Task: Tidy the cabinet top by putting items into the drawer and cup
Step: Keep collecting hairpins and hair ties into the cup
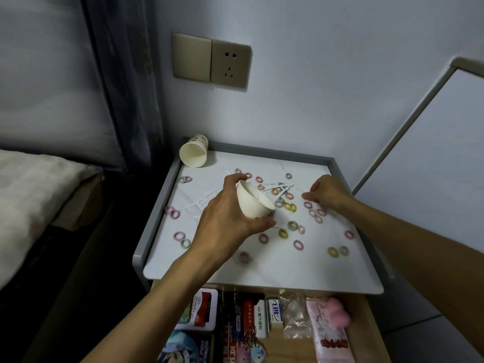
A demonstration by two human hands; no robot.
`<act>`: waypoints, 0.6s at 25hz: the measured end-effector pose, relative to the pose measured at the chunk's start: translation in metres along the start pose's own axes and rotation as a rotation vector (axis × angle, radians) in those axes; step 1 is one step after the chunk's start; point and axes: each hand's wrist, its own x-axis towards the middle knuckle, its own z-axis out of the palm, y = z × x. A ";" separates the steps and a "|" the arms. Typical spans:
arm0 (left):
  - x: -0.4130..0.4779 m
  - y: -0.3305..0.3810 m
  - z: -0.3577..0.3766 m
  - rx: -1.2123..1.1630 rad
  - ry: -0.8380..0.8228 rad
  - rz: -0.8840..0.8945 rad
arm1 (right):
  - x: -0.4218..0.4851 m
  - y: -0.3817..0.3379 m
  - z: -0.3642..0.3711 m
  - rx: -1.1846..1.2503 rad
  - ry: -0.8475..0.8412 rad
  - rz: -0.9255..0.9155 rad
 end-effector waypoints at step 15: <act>0.003 -0.001 -0.001 -0.026 -0.002 -0.013 | -0.005 -0.009 -0.001 -0.259 0.046 0.030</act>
